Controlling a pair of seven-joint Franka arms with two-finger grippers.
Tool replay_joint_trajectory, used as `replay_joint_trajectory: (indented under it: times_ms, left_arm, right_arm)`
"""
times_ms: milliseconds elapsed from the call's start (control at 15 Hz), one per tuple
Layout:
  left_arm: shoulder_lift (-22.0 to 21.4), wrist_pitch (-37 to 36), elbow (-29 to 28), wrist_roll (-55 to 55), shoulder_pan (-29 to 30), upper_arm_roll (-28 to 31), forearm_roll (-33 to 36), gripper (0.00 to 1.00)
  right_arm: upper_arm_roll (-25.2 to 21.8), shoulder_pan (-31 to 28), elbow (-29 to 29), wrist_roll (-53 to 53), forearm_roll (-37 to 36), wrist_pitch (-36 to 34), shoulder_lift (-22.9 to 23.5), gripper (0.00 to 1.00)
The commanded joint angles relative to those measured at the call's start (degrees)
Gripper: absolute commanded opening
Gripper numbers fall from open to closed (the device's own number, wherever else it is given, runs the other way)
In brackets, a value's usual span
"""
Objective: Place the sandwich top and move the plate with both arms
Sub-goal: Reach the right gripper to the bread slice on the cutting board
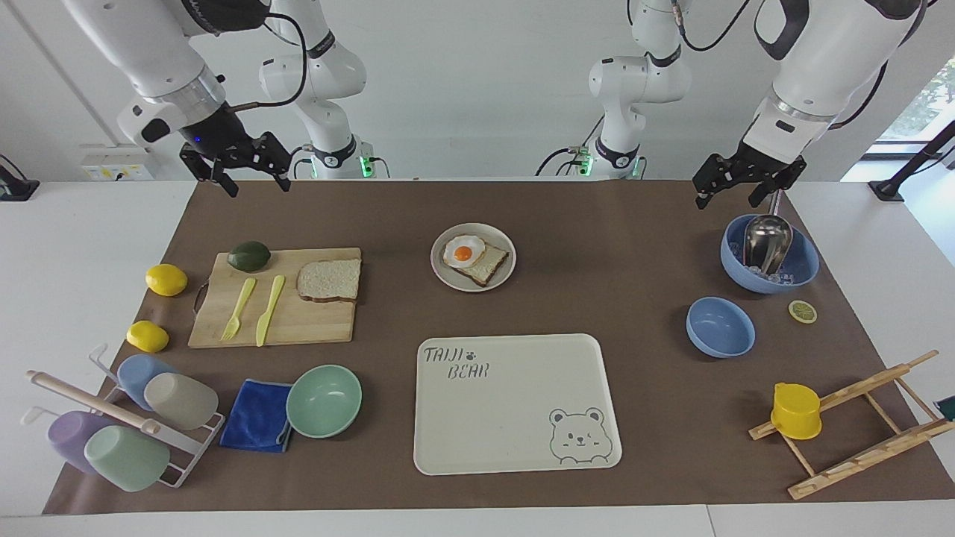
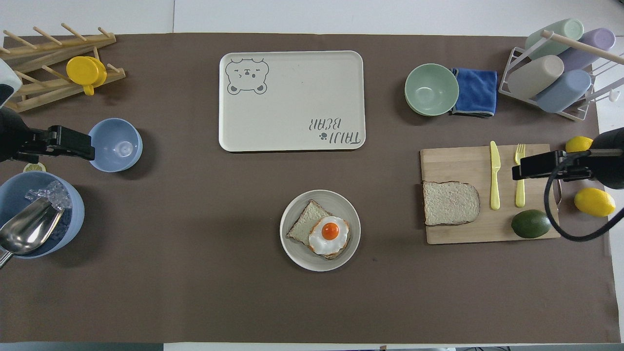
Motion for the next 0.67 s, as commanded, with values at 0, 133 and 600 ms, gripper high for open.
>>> replay_joint_trajectory:
  times_ms: [0, 133, 600]
  left_arm:
    - [-1.6, 1.3, -2.0, -0.2, 0.8, -0.5, 0.4, 1.00]
    - [-1.7, 1.2, -2.2, -0.1, 0.9, -0.5, 0.4, 1.00]
    - [-1.7, 1.2, -2.1, -0.2, 0.9, -0.5, 0.4, 1.00]
  right_arm:
    - [0.6, 4.5, -5.7, 1.1, -3.8, 5.1, -1.1, 1.00]
    - [0.6, 8.4, -7.4, 1.6, -10.7, 7.9, -0.2, 1.00]
    - [0.6, 14.9, -8.2, 17.4, -27.9, 5.2, 8.1, 1.00]
